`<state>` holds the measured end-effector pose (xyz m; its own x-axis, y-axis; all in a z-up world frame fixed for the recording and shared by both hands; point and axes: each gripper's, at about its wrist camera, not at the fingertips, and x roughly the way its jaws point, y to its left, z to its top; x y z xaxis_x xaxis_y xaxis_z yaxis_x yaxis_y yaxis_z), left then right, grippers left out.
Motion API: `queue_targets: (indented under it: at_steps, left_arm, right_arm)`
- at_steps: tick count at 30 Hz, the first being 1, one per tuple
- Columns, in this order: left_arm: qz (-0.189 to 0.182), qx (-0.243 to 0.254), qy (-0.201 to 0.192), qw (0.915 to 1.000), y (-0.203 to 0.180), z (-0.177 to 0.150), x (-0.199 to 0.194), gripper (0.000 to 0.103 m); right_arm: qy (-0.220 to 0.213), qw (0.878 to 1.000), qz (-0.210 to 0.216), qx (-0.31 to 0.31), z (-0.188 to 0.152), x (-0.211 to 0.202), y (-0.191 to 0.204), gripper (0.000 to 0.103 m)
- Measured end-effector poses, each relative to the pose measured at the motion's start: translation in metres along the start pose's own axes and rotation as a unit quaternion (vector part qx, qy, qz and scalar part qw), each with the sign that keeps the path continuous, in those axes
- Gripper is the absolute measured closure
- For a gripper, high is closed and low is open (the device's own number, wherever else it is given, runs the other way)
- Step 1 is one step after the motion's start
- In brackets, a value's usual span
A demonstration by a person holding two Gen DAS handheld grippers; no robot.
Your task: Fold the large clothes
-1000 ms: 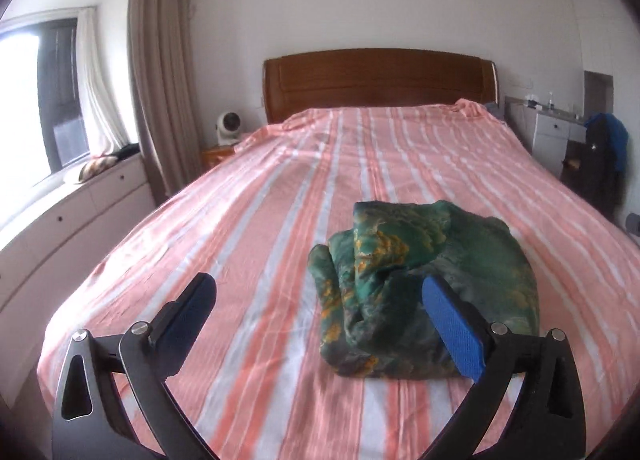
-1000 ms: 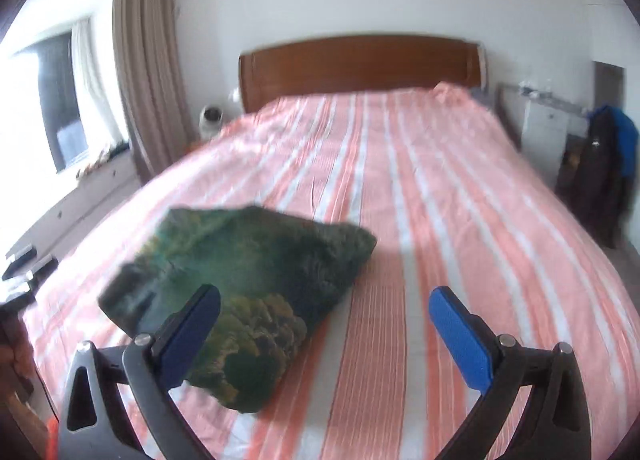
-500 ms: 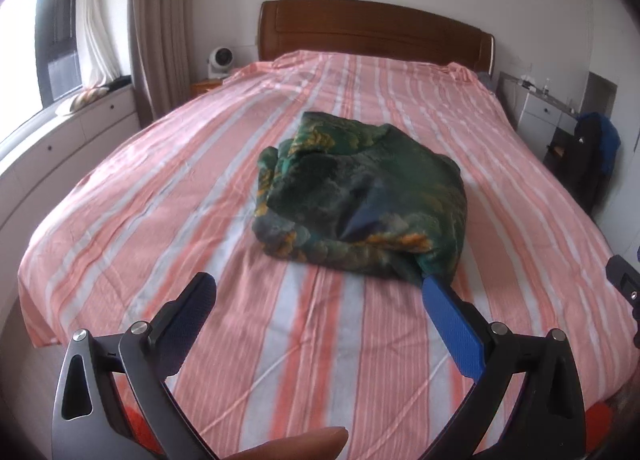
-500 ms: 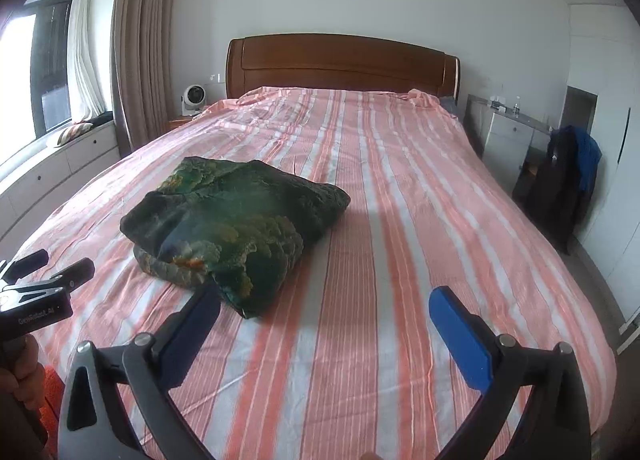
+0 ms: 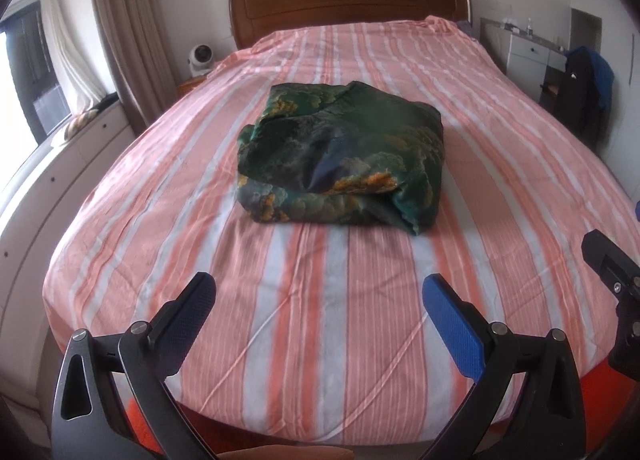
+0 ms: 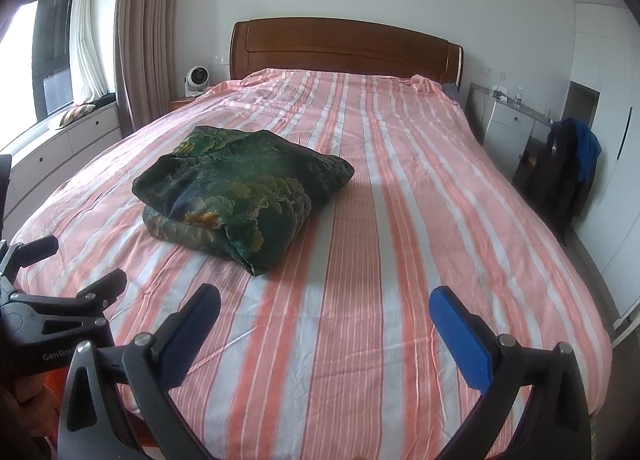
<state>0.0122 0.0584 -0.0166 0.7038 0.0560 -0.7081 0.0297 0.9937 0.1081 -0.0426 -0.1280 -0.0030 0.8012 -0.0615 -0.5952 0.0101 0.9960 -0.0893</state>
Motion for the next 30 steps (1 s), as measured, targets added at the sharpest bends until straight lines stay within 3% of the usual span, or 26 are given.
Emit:
queue_targets:
  at_steps: [30]
  left_arm:
    - [0.009,-0.017,-0.007,0.9998,0.009,0.002,-0.004,0.000]
  right_arm:
    - [0.035,0.999,-0.004,-0.002,-0.015,0.007,0.004,0.000]
